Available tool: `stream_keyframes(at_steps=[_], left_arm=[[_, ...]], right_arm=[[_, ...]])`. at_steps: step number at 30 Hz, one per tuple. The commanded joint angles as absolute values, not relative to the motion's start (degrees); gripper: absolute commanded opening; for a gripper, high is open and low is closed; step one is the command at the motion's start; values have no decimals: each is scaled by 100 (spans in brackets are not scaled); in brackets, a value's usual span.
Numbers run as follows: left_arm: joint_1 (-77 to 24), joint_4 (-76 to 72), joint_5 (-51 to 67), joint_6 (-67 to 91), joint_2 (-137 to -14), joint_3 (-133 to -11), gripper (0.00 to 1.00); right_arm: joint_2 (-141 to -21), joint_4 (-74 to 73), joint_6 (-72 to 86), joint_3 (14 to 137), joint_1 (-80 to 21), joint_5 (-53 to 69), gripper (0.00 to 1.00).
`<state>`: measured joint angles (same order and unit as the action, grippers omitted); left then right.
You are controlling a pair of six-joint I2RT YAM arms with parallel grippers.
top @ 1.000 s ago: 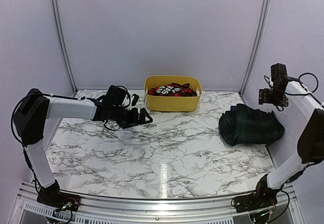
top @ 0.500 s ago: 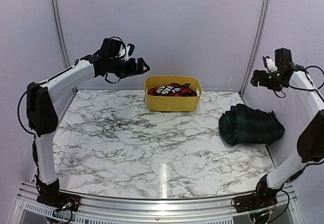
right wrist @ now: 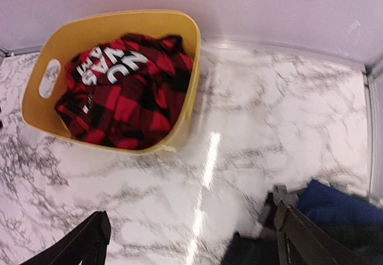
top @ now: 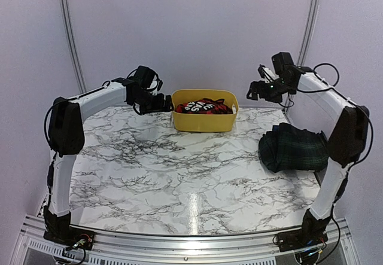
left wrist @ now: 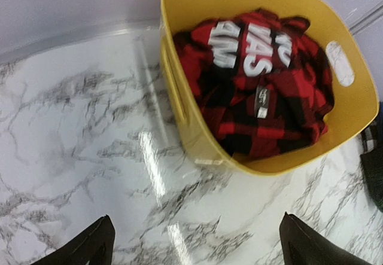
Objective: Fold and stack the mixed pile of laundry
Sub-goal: Pick up the crumpled shirt from the center of the board.
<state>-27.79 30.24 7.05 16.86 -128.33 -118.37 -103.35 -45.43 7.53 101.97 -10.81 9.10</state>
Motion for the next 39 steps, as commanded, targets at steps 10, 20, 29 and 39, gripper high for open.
stream_keyframes(at_steps=[10, 20, 29, 39], left_arm=[[-2626, 2890, 282, 1682, -10924, -9311, 99], [-2303, 2826, 213, 1586, -10295, -8492, 99], [-2078, 2751, 390, 1670, -10228, -8387, 99], [-2079, 2639, 571, 1775, -10329, -8352, 99]], right_arm=[[-13803, -4422, 1197, 13957, -2486, 491, 88], [-14482, -4523, 1147, 14018, -2610, 279, 79], [-13674, -5233, 921, 12539, -2610, 467, 81], [-14418, -4803, 1136, 13206, -2636, 428, 87]])
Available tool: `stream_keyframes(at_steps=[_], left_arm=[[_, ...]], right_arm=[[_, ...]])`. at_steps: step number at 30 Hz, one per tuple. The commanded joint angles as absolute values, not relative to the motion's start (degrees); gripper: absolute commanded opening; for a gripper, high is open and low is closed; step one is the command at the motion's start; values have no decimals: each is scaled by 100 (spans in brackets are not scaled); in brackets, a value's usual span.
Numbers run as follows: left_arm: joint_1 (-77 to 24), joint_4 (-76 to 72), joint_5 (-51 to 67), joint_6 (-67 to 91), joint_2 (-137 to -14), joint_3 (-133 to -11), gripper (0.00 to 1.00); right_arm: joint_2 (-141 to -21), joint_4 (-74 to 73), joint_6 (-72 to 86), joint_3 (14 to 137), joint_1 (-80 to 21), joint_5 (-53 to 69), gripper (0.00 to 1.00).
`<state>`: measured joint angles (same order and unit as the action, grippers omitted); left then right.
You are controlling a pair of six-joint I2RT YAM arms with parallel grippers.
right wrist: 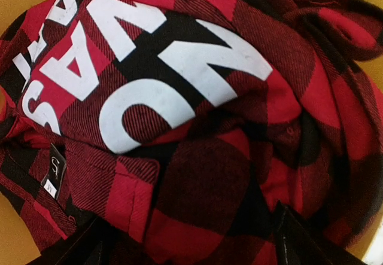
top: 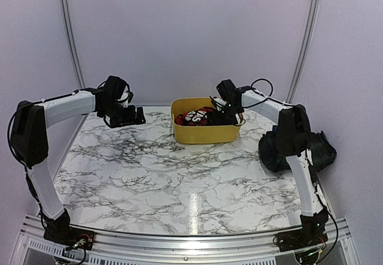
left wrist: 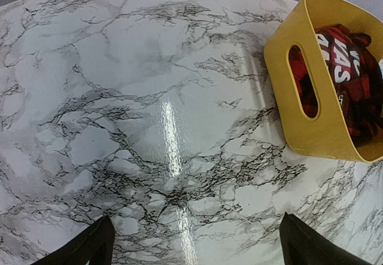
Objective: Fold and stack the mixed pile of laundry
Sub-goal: Pick up the crumpled shirt from the center of the board.
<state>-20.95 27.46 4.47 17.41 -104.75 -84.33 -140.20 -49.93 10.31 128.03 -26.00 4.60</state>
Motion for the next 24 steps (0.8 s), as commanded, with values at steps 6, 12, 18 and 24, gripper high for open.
stream_keyframes(at_steps=[6, 12, 18, 24], left_arm=[[-2062, 2634, 528, 1769, -10212, -8175, 99], [-2004, 2628, 530, 1769, -10099, -8030, 99], [-1983, 2621, 576, 1780, -10096, -8055, 99], [-1979, 2567, 645, 1868, -10101, -8099, 99]], right_arm=[[-14873, -4639, 1098, 13338, -2652, 612, 86], [-15010, -4508, 1065, 13401, -2663, 960, 31], [-14177, -3706, 1267, 13735, -2663, 1272, 0], [-12960, -2371, 1542, 13530, -2633, 1274, 0]])
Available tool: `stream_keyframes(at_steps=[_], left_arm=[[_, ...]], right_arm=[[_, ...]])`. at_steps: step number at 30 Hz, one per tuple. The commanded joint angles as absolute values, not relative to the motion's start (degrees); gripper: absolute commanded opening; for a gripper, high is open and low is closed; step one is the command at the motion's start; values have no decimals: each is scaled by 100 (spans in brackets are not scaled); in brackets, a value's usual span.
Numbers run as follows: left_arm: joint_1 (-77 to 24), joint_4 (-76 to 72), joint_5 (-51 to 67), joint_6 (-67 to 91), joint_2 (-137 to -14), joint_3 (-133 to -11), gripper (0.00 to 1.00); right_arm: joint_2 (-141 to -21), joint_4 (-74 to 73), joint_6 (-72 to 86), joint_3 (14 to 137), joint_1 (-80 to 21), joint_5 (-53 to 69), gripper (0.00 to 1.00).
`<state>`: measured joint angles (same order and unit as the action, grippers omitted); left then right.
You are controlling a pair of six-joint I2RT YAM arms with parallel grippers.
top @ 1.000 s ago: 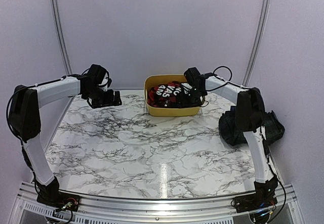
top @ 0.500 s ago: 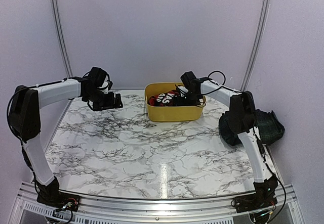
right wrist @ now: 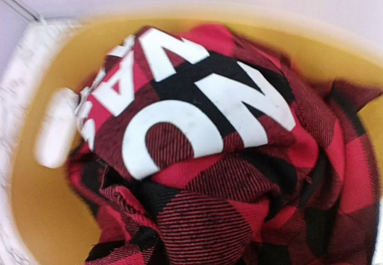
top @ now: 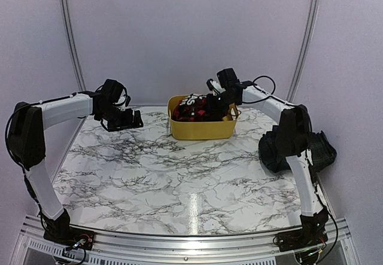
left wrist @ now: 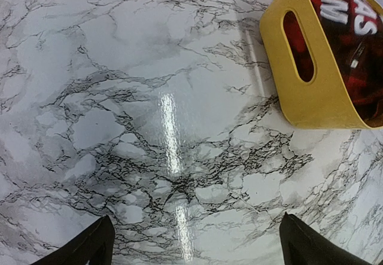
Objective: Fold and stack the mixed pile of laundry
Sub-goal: Pick up the crumpled shirt from the center of the board, then move the bin to the corner of the board.
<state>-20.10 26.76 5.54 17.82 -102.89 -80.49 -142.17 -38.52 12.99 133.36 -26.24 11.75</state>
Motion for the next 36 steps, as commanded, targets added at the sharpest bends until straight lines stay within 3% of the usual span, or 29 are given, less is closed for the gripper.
stream_keyframes(at_steps=[1, 13, 26, 31, 36], left_arm=[[-1984, 2548, 656, 1882, -10098, -8103, 99], [-1981, 2433, 685, 1970, -9959, -8033, 99], [-1982, 2309, 921, 2187, -10036, -8042, 99], [-1982, 2307, 923, 2253, -10025, -8028, 99], [-1980, 2294, 818, 2302, -9868, -7913, 99]], right_arm=[[-12827, -2219, 1566, 13522, -2629, 1267, 0], [-11259, -1520, 1634, 13111, -2769, 1822, 0], [-8151, -1160, 2077, 9029, -3056, 2514, 0], [-8185, -579, 2484, 7414, -3222, 2522, 0], [-9197, -60, 2631, 7190, -3234, 2395, 0]])
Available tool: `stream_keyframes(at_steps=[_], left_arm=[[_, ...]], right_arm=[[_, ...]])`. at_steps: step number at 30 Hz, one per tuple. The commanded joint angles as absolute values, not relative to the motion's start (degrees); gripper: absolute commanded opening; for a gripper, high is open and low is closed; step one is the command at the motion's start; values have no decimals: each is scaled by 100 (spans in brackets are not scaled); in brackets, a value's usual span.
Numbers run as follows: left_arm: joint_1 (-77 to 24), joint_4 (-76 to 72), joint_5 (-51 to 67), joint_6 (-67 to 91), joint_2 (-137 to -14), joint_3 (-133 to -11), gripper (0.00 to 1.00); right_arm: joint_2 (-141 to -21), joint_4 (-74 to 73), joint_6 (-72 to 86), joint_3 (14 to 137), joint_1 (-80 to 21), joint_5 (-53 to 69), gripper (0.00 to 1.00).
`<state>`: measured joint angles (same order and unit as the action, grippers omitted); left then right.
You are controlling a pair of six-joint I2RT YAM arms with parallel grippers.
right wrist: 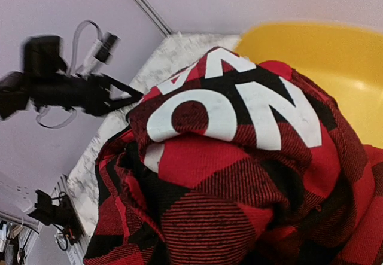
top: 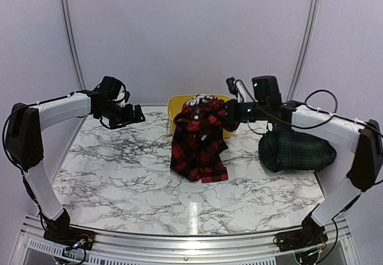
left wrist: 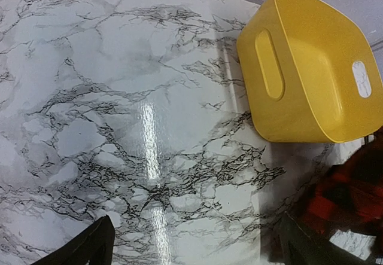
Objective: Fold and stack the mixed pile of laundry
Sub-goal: Move the bin to the corner of the board.
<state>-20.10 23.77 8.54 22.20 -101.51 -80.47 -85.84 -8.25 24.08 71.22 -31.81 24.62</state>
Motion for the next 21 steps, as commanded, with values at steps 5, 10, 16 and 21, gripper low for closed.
stream_keyframes(at_steps=[5, 10, 16, 21], left_arm=[[-1977, 2296, 639, 2331, -9615, -7654, 99], [-1948, 2294, 436, 2314, -9290, -7428, 99], [-1836, 2276, 352, 2371, -8896, -7353, 99], [-1780, 2232, 354, 2416, -8631, -7289, 99]], right_arm=[[-10758, 133, 2230, 8327, -3139, 1842, 0], [-11903, 28, 2352, 9862, -2927, 2077, 0], [-11945, -538, 2362, 11464, -3379, 2900, 0], [-10966, -80, 2870, 10916, -3814, 3640, 0]])
